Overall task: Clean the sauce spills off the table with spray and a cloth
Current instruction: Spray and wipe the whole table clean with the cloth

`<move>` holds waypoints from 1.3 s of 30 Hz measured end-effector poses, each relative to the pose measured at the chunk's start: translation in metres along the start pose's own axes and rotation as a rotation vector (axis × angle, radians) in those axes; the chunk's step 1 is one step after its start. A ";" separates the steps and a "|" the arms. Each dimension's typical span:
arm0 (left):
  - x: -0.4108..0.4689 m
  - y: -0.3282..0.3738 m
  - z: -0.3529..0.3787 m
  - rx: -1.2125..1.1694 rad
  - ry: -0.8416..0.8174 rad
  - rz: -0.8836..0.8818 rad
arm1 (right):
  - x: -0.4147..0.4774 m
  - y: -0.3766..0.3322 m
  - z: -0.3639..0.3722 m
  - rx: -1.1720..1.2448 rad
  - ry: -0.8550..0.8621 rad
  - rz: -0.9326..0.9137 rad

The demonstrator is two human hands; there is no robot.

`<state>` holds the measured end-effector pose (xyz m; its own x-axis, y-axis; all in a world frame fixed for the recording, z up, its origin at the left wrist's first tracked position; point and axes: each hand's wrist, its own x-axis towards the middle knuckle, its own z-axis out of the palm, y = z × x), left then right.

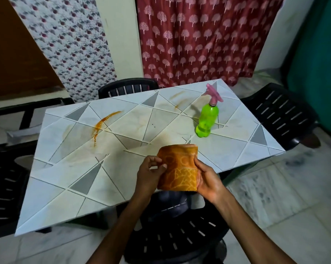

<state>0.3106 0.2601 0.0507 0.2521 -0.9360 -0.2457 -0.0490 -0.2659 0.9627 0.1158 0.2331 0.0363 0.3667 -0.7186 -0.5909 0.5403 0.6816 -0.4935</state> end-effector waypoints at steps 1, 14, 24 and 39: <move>0.002 0.001 0.012 -0.008 -0.004 -0.008 | 0.001 -0.009 -0.010 -0.014 0.001 0.005; 0.009 0.019 0.240 -0.088 0.182 -0.030 | -0.003 -0.181 -0.155 -0.225 -0.187 0.021; 0.021 0.026 0.310 -0.213 0.374 -0.074 | 0.034 -0.246 -0.195 -0.476 -0.359 0.006; 0.064 -0.049 0.239 0.029 0.595 -0.017 | 0.164 -0.183 -0.098 -1.101 -0.310 0.129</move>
<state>0.0978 0.1584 -0.0391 0.7510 -0.6436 -0.1479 -0.0640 -0.2938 0.9537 0.0026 0.0037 -0.0327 0.6243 -0.5339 -0.5702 -0.4127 0.3943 -0.8211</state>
